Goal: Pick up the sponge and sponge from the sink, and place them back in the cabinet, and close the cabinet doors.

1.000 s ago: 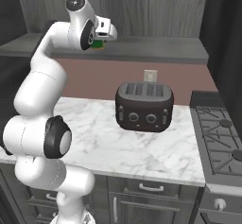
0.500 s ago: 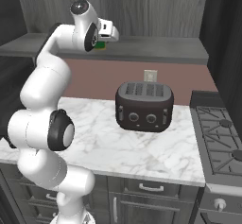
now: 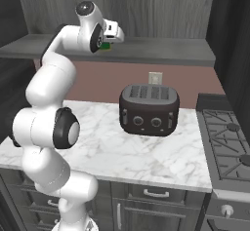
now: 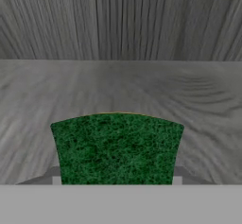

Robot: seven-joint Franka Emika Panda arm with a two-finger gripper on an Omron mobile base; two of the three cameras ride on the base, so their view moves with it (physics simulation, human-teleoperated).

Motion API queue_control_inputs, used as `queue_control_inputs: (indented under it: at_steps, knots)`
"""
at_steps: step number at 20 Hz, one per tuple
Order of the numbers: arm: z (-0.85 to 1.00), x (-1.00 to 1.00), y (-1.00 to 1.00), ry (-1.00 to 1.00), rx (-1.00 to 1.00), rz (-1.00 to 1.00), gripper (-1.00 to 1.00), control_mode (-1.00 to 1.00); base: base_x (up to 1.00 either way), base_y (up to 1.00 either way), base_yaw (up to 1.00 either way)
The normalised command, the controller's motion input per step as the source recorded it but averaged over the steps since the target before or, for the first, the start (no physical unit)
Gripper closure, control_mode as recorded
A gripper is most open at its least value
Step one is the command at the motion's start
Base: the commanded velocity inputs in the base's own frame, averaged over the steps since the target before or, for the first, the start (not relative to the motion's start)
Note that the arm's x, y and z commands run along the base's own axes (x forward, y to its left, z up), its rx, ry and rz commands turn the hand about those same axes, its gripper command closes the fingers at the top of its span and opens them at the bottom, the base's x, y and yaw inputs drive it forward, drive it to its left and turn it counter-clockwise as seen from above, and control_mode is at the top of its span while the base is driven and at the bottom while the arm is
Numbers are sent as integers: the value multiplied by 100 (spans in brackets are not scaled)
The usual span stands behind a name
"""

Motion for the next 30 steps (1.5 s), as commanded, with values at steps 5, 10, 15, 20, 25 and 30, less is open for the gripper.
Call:
queue_control_inputs:
  at_steps: [5, 10, 15, 20, 25, 30]
  knots:
    - [-13, 20, 0, 0, 0, 0, 100, -100, 0, 0, 0]
    - [-14, 25, 0, 0, 0, 0, 100, -100, 0, 0, 0]
    - [-3, 13, 0, 0, 0, 0, 100, -100, 0, 0, 0]
    - [0, 8, 0, 0, 0, 0, -100, -100, 0, 0, 0]
    - [0, 2, 0, 0, 0, 0, -100, -100, 0, 0, 0]
    - [0, 0, 0, 0, 0, 0, -100, -100, 0, 0, 0]
